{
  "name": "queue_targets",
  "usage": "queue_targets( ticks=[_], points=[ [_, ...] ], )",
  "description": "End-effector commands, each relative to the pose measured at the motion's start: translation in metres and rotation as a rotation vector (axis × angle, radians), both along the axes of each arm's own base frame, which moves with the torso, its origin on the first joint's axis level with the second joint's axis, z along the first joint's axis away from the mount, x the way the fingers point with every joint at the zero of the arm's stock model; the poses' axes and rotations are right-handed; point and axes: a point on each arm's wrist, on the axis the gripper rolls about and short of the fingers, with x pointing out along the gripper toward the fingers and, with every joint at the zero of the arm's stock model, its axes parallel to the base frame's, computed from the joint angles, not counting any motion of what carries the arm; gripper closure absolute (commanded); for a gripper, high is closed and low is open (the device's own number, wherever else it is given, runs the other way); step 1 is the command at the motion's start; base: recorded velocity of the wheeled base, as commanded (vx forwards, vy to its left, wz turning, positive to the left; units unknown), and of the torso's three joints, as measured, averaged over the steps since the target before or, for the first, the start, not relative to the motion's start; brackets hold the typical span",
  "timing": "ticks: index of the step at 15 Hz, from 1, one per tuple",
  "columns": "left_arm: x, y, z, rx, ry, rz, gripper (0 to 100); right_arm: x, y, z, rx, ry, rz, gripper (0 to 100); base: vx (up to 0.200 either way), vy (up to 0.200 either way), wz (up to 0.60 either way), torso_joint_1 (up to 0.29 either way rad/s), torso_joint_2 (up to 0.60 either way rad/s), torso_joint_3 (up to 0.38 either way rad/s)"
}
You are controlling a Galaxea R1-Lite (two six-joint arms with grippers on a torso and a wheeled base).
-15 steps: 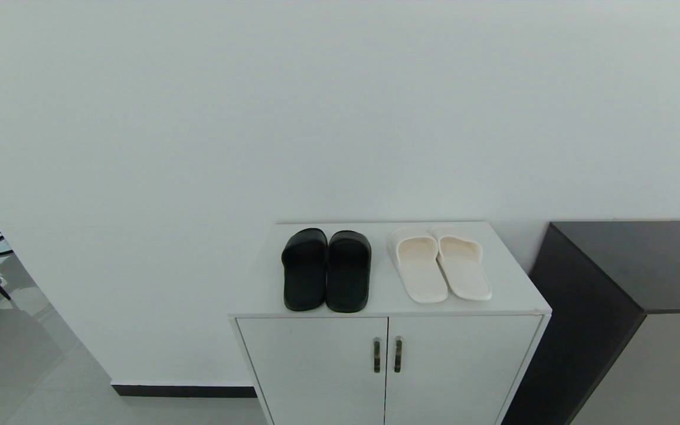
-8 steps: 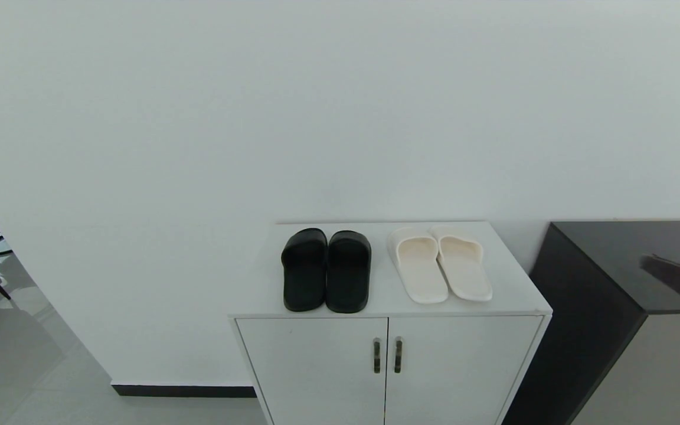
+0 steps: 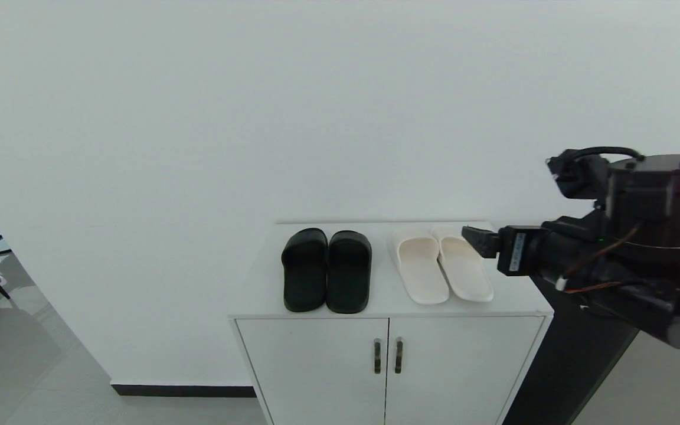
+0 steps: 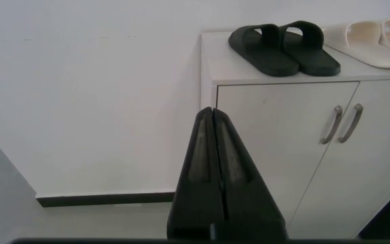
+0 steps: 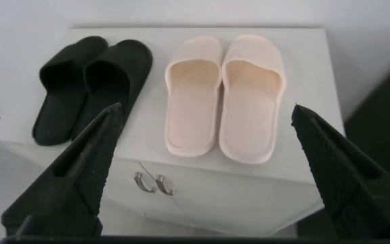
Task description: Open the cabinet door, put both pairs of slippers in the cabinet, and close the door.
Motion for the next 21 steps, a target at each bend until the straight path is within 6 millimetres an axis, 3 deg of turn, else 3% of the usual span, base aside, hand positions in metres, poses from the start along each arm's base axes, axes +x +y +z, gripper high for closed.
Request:
queue_targets(
  ticks=[1, 9, 15, 21],
  points=[
    [0.000, 0.000, 0.000, 0.001, 0.002, 0.000, 100, 0.047, 0.021, -0.036, -0.053, 0.063, -0.043, 0, 0.000, 0.000, 0.00, 0.000, 0.00, 0.000],
    [0.000, 0.000, 0.000, -0.005, 0.001, 0.000, 100, 0.128, 0.036, -0.093, -0.121, 0.050, -0.059, 0, 0.000, 0.000, 0.00, 0.000, 0.00, 0.000],
    [0.000, 0.000, 0.000, -0.006, 0.002, 0.000, 100, 0.158, 0.052, -0.119, -0.120, 0.059, -0.046, 0, 0.000, 0.000, 0.00, 0.000, 0.00, 0.000],
    [0.000, 0.000, 0.000, -0.006, 0.001, 0.000, 100, 0.179, 0.049, -0.129, -0.116, 0.054, -0.073, 0, 0.000, 0.000, 0.00, 0.000, 0.00, 0.000]
  ],
)
